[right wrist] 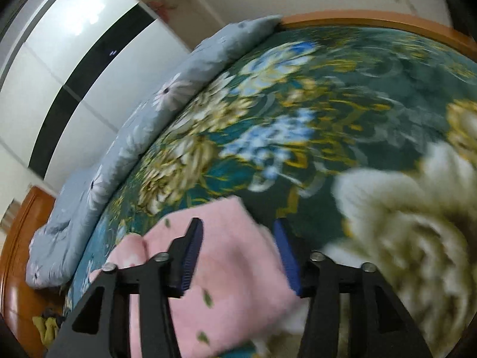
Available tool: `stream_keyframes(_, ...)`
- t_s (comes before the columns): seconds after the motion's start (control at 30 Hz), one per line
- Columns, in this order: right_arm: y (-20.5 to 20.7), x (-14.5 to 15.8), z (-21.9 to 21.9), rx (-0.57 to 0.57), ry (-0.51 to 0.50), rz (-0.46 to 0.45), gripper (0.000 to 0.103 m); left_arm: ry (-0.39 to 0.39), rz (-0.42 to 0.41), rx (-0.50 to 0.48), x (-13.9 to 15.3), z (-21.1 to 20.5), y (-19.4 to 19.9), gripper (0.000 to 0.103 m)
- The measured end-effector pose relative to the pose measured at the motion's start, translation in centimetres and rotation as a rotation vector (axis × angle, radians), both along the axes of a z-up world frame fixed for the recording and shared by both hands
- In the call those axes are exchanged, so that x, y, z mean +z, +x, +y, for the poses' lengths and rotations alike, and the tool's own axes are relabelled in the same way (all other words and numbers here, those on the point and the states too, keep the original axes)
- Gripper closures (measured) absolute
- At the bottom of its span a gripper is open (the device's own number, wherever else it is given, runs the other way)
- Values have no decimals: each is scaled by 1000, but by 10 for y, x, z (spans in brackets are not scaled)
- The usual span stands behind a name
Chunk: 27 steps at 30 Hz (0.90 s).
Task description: Fold clothes
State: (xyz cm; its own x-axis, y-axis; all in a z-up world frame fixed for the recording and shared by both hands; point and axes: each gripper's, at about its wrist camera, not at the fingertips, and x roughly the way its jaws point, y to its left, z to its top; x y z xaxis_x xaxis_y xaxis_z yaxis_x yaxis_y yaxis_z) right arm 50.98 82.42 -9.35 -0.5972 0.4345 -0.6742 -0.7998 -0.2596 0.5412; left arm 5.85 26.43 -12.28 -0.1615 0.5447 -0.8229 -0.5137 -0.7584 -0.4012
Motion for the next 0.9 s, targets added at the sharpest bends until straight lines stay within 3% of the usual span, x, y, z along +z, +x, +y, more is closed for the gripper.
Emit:
stream_keyframes(0.23, -35, -14, 13, 36, -45, -93, 51, -9, 6, -3, 0, 1, 2, 28)
stream_keyframes(0.3, -35, -13, 11, 30, -44, -84, 77, -5, 5, -2, -1, 0, 2, 27)
stream_keyframes(0.33, -36, -11, 8, 37, -48, -80, 95, -4, 4, -1, -1, 0, 2, 27)
stream_keyframes(0.4, -38, -1, -2, 60, -14, -75, 96, -3, 4, -2, -1, 0, 3, 27)
stream_keyframes(0.53, -59, 38, -49, 173, 175, -65, 96, 8, -1, -2, -1, -2, 2, 27)
stream_keyframes(0.6, -81, 51, -87, 300, 273, -85, 96, 12, -1, -1, -1, -3, 2, 27)
stream_keyframes(0.7, -119, 44, -152, 528, 371, -184, 95, 16, 1, 0, -1, -4, 2, 27)
stream_keyframes(0.8, -135, 24, -175, 614, 360, -253, 86, 19, -6, -3, -1, -5, 1, 27)
stream_keyframes(0.9, -132, 14, -174, 601, 327, -251, 79, 24, -12, -3, -1, -5, 0, 27)
